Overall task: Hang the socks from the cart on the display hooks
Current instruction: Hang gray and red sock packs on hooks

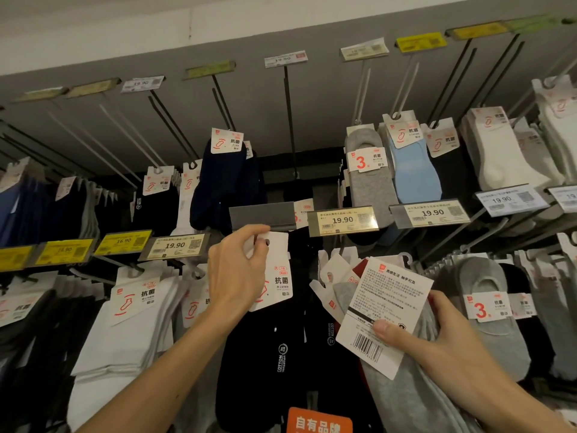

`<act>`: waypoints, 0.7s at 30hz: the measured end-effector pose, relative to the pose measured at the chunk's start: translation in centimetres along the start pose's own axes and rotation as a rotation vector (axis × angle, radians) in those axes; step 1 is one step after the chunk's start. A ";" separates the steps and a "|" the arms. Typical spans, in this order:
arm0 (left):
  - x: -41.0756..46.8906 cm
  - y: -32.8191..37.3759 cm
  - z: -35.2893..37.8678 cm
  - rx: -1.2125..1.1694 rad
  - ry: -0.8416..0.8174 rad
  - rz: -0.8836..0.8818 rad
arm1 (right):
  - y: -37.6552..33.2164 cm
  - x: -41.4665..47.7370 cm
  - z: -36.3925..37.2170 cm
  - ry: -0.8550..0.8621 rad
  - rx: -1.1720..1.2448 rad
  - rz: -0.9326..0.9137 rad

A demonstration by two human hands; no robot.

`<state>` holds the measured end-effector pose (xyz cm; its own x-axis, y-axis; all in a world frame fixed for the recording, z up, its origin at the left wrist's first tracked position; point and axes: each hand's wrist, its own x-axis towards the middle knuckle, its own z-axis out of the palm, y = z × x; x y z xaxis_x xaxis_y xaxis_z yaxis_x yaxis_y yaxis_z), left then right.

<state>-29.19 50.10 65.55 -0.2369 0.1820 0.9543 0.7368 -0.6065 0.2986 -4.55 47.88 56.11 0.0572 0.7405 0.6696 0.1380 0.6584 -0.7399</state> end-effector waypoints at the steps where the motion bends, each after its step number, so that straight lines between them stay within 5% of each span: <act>1: 0.1 -0.2 0.0 -0.017 -0.016 -0.016 | 0.0 0.0 0.1 -0.001 -0.003 0.000; 9: 0.5 0.1 -0.3 -0.267 -0.042 -0.209 | 0.0 -0.1 0.3 -0.009 -0.013 -0.004; 21: -1.1 0.3 0.4 -0.069 0.005 -0.067 | -0.2 -0.7 -0.1 -0.023 0.015 -0.015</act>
<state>-28.50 50.01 64.60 -0.2870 0.2204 0.9322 0.6742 -0.6448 0.3600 -4.55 47.21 55.82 0.0327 0.7331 0.6793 0.1238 0.6715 -0.7306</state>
